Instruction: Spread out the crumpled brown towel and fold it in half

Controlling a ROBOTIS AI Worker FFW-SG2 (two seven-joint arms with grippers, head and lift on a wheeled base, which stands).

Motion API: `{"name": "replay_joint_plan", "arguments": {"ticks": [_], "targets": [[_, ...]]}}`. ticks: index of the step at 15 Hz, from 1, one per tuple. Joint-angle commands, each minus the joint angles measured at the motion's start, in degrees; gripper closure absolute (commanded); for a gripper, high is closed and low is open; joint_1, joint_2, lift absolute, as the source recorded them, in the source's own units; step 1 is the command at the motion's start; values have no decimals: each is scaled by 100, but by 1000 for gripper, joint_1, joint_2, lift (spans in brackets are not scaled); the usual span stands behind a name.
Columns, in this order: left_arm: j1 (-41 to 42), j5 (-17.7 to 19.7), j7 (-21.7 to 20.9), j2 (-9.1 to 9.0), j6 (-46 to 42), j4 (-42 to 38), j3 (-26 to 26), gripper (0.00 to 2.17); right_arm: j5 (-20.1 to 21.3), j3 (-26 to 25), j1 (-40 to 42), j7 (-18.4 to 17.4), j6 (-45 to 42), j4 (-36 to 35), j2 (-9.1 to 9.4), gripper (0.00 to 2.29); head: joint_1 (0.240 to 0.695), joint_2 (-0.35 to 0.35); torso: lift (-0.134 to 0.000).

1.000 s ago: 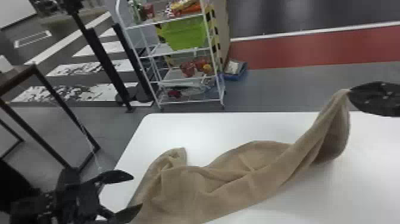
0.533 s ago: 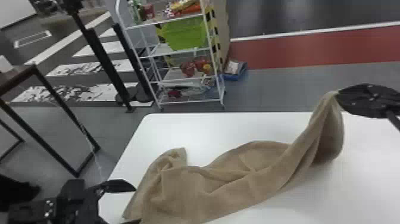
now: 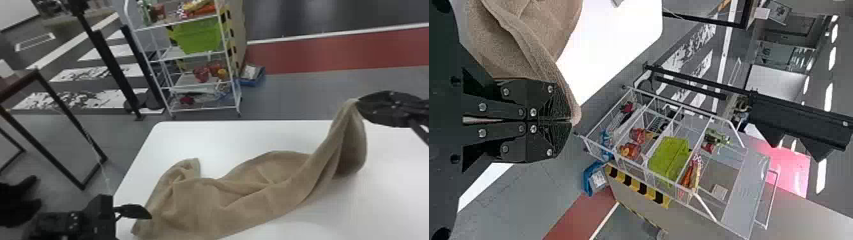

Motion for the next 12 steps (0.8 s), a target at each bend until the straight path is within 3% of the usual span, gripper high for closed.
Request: {"name": "replay_joint_plan", "arguments": {"ticks": [1, 4, 6, 7, 9, 12], "targets": [[-25, -3, -92, 127, 36, 107, 59, 535, 0, -4, 1, 0, 15, -26, 0, 1318, 695, 350, -122], [-52, -3, -92, 197, 230, 204, 94, 542, 0, 14, 1, 0, 33, -61, 0, 1318, 695, 350, -122], [-52, -12, -92, 259, 388, 283, 94, 1109, 0, 22, 1, 0, 138, -114, 0, 1318, 695, 350, -122], [-78, -30, -92, 312, 616, 309, 86, 1237, 0, 22, 1, 0, 138, -122, 0, 1318, 695, 350, -122], [-113, -82, -92, 312, 651, 327, 94, 1345, 0, 22, 36, 0, 156, -193, 0, 1318, 695, 350, -122], [-183, 181, -92, 347, 651, 274, 332, 1450, 9, -4, 89, 0, 173, -281, 0, 1318, 695, 350, -122]]}}
